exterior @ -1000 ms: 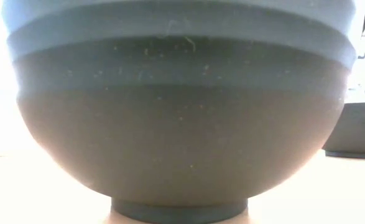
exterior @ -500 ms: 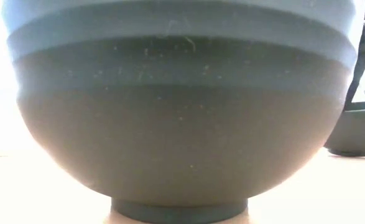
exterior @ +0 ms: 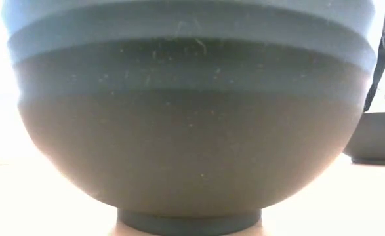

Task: Nest bowls inside each other
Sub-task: Stack the black bowl on top of the stacked black bowls

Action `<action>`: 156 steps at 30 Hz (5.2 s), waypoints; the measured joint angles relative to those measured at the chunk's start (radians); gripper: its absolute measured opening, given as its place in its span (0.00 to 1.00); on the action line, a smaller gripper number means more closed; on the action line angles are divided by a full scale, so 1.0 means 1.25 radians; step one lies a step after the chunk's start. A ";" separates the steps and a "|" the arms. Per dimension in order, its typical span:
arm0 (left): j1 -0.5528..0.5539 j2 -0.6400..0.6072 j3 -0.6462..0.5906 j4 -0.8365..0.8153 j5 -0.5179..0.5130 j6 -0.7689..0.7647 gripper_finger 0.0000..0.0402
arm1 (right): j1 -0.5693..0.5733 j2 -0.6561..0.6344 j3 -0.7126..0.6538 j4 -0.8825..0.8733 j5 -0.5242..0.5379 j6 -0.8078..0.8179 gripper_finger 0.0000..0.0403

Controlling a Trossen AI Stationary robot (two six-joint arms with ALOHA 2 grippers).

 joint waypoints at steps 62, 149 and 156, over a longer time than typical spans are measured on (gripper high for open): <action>0.000 0.000 0.000 -0.033 0.000 -0.021 0.13 | -0.176 -0.057 -0.167 0.110 0.122 -0.188 0.02; 0.113 0.095 0.000 -0.031 0.025 -0.042 0.09 | -0.514 0.410 0.608 -0.037 0.065 -0.860 0.01; 0.113 0.095 0.000 -0.032 0.025 -0.041 0.11 | -0.524 0.410 0.608 -0.018 0.077 -0.853 0.03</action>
